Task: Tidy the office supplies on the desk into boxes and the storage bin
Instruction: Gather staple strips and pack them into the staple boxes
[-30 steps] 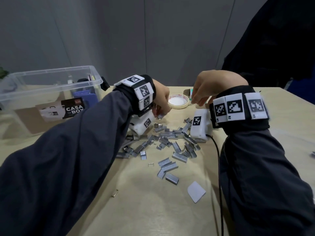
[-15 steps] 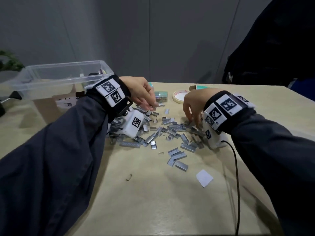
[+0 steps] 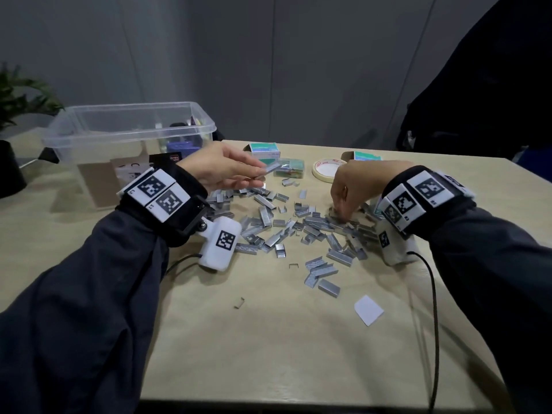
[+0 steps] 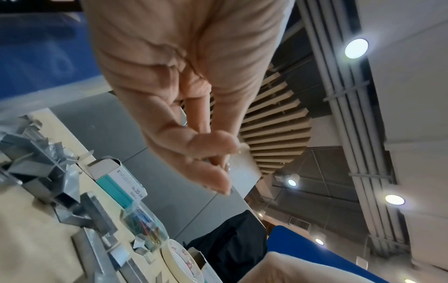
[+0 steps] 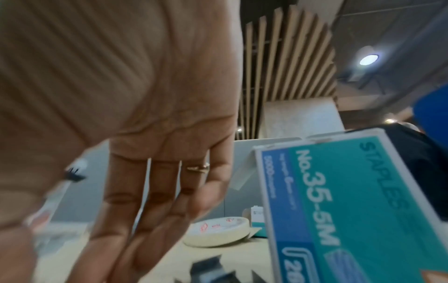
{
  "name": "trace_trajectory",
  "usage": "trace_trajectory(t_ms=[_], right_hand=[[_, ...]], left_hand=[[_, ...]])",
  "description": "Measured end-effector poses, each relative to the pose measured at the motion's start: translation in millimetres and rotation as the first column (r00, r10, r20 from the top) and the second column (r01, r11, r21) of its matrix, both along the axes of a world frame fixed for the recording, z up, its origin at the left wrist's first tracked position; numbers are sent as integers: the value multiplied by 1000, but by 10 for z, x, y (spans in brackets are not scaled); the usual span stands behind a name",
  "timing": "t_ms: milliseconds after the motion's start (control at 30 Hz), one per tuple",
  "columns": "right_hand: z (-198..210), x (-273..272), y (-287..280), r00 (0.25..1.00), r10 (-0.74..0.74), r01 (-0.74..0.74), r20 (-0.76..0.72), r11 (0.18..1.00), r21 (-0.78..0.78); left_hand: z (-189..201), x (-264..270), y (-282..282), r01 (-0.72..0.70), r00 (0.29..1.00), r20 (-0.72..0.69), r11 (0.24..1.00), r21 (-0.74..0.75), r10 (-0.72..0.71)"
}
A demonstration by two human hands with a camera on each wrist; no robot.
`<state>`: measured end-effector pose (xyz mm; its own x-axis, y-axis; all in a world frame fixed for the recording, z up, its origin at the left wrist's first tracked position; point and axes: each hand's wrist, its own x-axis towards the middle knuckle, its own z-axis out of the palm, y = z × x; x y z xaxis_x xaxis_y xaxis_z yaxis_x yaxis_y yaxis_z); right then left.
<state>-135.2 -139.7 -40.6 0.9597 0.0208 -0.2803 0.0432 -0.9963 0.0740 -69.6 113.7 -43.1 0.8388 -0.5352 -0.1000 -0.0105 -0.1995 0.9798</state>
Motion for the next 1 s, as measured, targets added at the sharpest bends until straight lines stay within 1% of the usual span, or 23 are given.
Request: trace_trajectory(t_ms=[33,67,100,133,200,267,333,367,467,533,567,600,633,733,767,800,833,867,900,933,967,1000], right_hand=[[30,-4,-13,1000,-14,14,-1,998,64],[71,-4,-32,999,-39,41,-14,985,165],[120,-12,-47,997,-60,72,-47,950,303],[169,-24,-59,993,-72,105,-91,888,447],[238,-74,-50,987,-31,133,-159,714,688],[247,-99,-28,985,53,113,-167,537,836],[223,-88,-10,981,125,87,-149,404,911],[202,-80,-4,979,151,76,-138,361,930],[111,-54,18,977,193,33,-90,281,959],[42,-33,40,986,150,28,-68,252,967],[16,-18,45,991,115,34,-65,257,966],[7,-6,41,996,68,42,-63,281,959],[11,-2,35,998,13,54,-62,326,944],[67,62,-16,982,-188,87,6,482,872],[83,115,-33,964,-262,107,47,540,835],[88,178,-45,942,-322,137,91,620,773],[84,248,-39,924,-358,180,132,714,677],[79,315,-22,914,-368,224,169,808,545],[76,373,11,911,-359,262,204,884,387],[66,420,52,908,-342,290,243,930,224],[59,443,106,902,-323,310,286,946,89],[55,453,149,897,-302,321,322,947,-7]], left_hand=[[-14,-4,15,-1,1000,-6,1000,-18,1],[-21,-7,26,-3,1000,-8,999,-37,2],[-24,-5,35,-3,1000,-6,999,-52,3],[-24,-12,43,0,1000,-3,998,-59,0],[-19,-39,49,23,1000,0,998,-50,-23],[-4,-84,44,54,999,2,998,-36,-54],[12,-121,39,77,997,19,997,-28,-76],[15,-131,36,84,996,29,996,-23,-83],[18,-140,33,101,994,50,995,-5,-101],[12,-132,35,104,993,53,995,7,-104],[9,-124,38,104,993,50,995,12,-104],[6,-119,42,102,994,46,995,12,-103],[1,-115,43,100,994,42,995,8,-100],[-16,-95,52,67,997,40,998,-9,-67],[-20,-85,56,52,998,40,999,-11,-52],[-21,-76,61,39,999,39,999,-13,-39],[-23,-66,67,26,999,38,1000,-15,-26],[-20,-55,76,15,999,40,1000,-18,-14],[-18,-40,87,3,999,42,1000,-23,-2],[-17,-24,101,-6,999,44,1000,-30,7],[-16,-11,114,-14,999,44,999,-36,16],[-15,3,128,-21,999,43,999,-39,23]])
